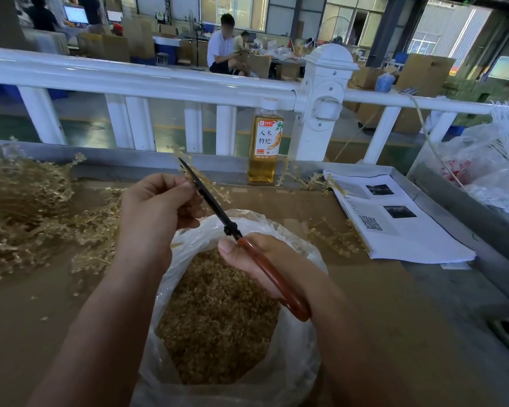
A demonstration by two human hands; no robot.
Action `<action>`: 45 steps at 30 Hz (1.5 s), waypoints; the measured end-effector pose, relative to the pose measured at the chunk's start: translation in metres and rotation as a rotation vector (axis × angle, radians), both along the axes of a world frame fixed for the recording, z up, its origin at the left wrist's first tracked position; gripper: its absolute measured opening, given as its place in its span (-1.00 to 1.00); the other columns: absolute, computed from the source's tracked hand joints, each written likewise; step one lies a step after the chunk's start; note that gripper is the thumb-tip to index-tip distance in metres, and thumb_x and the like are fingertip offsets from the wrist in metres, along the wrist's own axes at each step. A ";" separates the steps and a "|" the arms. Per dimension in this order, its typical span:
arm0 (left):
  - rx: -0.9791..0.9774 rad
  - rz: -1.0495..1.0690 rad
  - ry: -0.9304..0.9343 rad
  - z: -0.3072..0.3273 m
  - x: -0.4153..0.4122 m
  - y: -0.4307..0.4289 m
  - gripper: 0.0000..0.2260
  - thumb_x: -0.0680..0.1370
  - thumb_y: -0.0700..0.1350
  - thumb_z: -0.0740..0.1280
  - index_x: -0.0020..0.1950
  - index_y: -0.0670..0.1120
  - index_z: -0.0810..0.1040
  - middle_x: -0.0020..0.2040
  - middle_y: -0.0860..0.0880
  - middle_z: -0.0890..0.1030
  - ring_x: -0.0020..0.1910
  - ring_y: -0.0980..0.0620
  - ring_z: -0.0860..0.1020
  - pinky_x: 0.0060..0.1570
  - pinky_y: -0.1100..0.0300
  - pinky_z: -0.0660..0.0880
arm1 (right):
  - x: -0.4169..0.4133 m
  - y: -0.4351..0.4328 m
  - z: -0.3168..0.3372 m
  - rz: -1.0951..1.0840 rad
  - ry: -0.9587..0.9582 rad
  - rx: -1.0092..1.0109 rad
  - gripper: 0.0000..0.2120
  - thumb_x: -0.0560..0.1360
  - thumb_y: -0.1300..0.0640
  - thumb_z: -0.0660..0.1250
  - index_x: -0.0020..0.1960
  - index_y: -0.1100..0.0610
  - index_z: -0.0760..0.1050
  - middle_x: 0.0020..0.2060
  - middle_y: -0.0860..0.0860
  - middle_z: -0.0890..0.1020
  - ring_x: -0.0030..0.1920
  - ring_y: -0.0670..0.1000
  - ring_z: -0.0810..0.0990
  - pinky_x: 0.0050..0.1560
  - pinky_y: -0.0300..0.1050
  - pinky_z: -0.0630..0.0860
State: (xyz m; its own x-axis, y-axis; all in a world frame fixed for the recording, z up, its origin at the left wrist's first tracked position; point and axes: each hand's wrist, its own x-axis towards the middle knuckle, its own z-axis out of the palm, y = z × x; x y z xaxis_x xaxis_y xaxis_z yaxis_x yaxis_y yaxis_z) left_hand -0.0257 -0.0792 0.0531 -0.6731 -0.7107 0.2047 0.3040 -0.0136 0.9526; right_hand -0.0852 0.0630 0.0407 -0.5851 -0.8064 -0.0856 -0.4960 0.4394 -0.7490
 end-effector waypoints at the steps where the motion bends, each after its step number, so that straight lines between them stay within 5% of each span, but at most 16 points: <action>1: 0.017 -0.019 -0.008 0.000 0.000 -0.001 -0.81 0.52 -0.31 0.26 -0.29 -0.14 0.47 -0.52 0.03 0.55 -0.55 0.11 0.50 -0.52 0.34 0.45 | -0.001 0.001 0.000 0.003 -0.012 -0.002 -0.59 0.41 -0.39 0.05 -0.30 -0.06 0.32 -0.48 -0.15 0.40 -0.51 -0.24 0.39 -0.32 -0.25 0.32; 7: 0.160 -0.219 -0.016 0.003 0.002 -0.005 -0.82 0.54 -0.31 0.20 -0.25 -0.21 0.46 -0.50 0.00 0.57 -0.51 0.13 0.56 -0.50 0.35 0.48 | 0.001 0.001 0.003 0.046 -0.159 -0.056 -0.66 0.53 -0.25 0.07 -0.28 -0.06 0.32 -0.56 -0.14 0.46 -0.61 -0.32 0.40 -0.34 -0.27 0.26; 18: 0.157 -0.223 -0.035 0.000 0.001 0.000 -0.86 0.52 -0.33 0.23 -0.24 -0.22 0.45 -0.48 -0.04 0.59 -0.51 0.10 0.57 -0.52 0.34 0.49 | 0.008 -0.001 0.012 -0.023 -0.449 -0.086 -0.70 0.58 -0.11 0.08 -0.27 0.00 0.28 -0.53 -0.05 0.42 -0.66 -0.17 0.37 -0.53 -0.30 0.32; 28: 0.179 -0.284 -0.048 0.000 0.002 -0.003 -0.87 0.53 -0.33 0.19 -0.21 -0.22 0.45 -0.49 -0.03 0.57 -0.52 0.11 0.54 -0.52 0.33 0.48 | 0.005 0.000 0.005 -0.024 -0.351 -0.054 -0.62 0.42 -0.31 0.09 -0.26 0.01 0.32 -0.46 -0.04 0.36 -0.59 -0.16 0.34 -0.49 -0.30 0.29; 31: 0.176 -0.284 -0.050 -0.001 0.002 -0.002 -0.85 0.54 -0.32 0.19 -0.21 -0.22 0.46 -0.49 -0.02 0.56 -0.52 0.11 0.54 -0.52 0.33 0.48 | 0.004 0.003 0.007 0.002 -0.517 -0.099 -0.72 0.57 -0.06 0.11 -0.24 0.06 0.32 -0.61 -0.10 0.43 -0.69 -0.26 0.37 -0.62 -0.45 0.28; 37: 0.176 -0.269 -0.045 -0.001 0.001 -0.001 -0.83 0.54 -0.32 0.19 -0.24 -0.22 0.47 -0.49 -0.03 0.57 -0.53 0.11 0.54 -0.53 0.33 0.47 | 0.002 0.002 0.002 -0.005 -0.270 -0.029 -0.66 0.48 -0.28 0.08 -0.26 -0.04 0.35 -0.47 -0.11 0.37 -0.65 -0.26 0.35 -0.47 -0.35 0.25; 42: 0.129 -0.159 -0.045 -0.002 -0.001 0.001 -0.80 0.53 -0.32 0.19 -0.29 -0.21 0.47 -0.53 -0.03 0.54 -0.57 0.07 0.51 -0.56 0.32 0.44 | -0.001 0.003 0.001 0.029 -0.134 -0.013 -0.45 0.49 -0.30 0.05 0.00 0.18 0.48 -0.52 -0.10 0.37 -0.64 -0.26 0.35 -0.52 -0.44 0.28; 45: 0.089 -0.107 -0.061 -0.002 -0.002 0.002 -0.82 0.54 -0.31 0.20 -0.26 -0.18 0.46 -0.55 -0.03 0.54 -0.60 0.06 0.50 -0.59 0.32 0.43 | 0.000 0.004 0.000 0.034 -0.078 -0.022 -0.60 0.42 -0.36 0.05 -0.26 -0.06 0.37 -0.55 -0.15 0.40 -0.55 -0.25 0.39 -0.38 -0.32 0.27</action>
State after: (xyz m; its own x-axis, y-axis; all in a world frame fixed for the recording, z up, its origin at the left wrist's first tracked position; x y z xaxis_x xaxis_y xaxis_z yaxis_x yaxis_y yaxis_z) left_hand -0.0274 -0.0769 0.0508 -0.7552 -0.6477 0.1004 0.2380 -0.1283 0.9627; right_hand -0.0851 0.0666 0.0405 -0.5493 -0.8280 -0.1125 -0.4499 0.4065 -0.7952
